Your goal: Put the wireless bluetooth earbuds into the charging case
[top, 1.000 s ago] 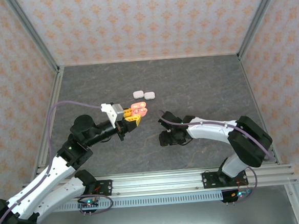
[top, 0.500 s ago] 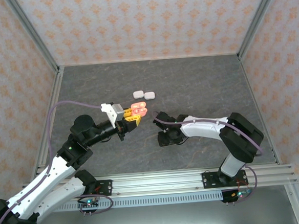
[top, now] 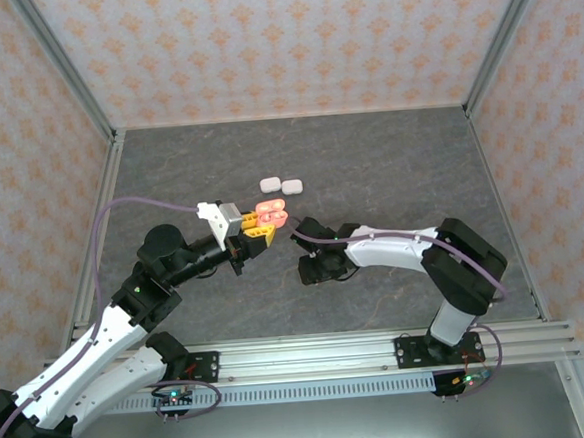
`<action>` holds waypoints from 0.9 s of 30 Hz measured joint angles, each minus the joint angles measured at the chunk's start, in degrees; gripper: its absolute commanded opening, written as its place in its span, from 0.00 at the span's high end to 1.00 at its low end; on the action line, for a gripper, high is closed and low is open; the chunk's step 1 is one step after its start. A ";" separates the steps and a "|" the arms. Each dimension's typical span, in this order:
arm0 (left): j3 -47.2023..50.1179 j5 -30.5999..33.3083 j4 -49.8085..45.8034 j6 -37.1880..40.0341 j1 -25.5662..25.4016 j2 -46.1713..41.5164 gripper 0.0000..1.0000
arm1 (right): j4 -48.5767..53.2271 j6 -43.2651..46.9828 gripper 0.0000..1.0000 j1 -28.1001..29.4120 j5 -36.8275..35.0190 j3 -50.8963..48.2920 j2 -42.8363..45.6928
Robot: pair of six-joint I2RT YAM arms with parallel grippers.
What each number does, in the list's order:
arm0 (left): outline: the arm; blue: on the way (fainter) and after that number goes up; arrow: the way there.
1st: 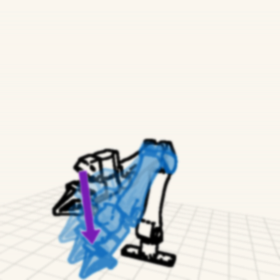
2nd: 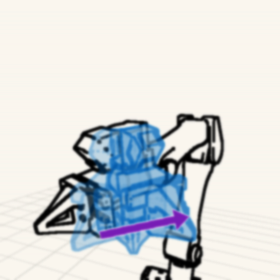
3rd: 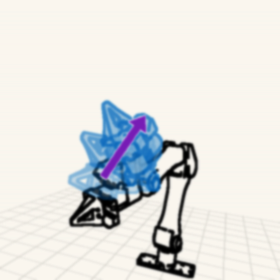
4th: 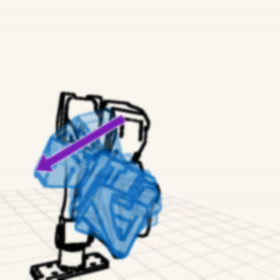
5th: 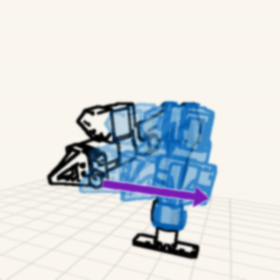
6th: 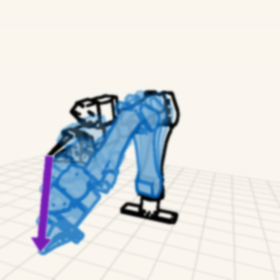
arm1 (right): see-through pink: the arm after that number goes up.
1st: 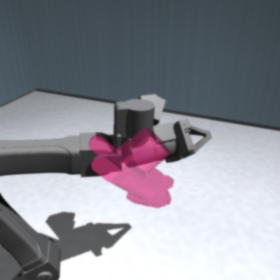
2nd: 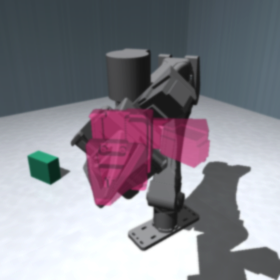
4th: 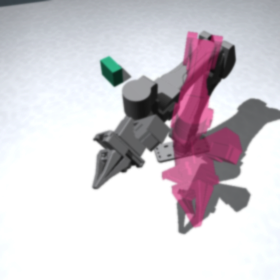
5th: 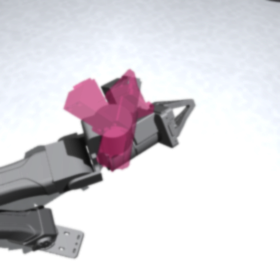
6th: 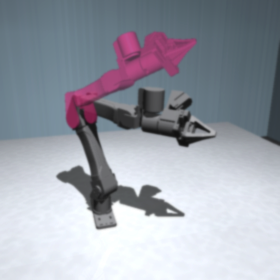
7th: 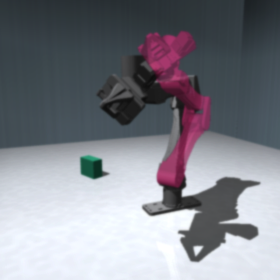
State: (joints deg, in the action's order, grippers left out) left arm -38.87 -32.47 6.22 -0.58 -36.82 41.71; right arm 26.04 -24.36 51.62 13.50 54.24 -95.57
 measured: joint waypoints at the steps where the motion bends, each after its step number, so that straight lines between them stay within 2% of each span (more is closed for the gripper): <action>1: 0.00 0.02 0.00 0.00 0.00 0.00 1.00 | 0.00 0.00 0.59 0.00 -0.02 0.02 -0.13; 6: 0.04 0.09 0.00 0.00 0.00 0.00 1.00 | 0.15 0.20 0.60 0.00 -0.17 0.28 -0.79; 19: 0.04 0.42 -0.07 0.00 0.00 0.00 1.00 | 1.57 1.20 0.76 0.00 -1.20 1.92 -2.43; 27: 0.07 0.46 -0.87 0.00 0.00 -0.22 1.00 | 1.77 1.46 0.79 0.00 -1.60 2.01 -2.29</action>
State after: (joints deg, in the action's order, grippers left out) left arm -38.81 -32.01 5.34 -0.58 -36.82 41.50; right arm 27.81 -22.90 51.62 11.90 56.25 -97.86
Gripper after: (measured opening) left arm 0.190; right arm 0.213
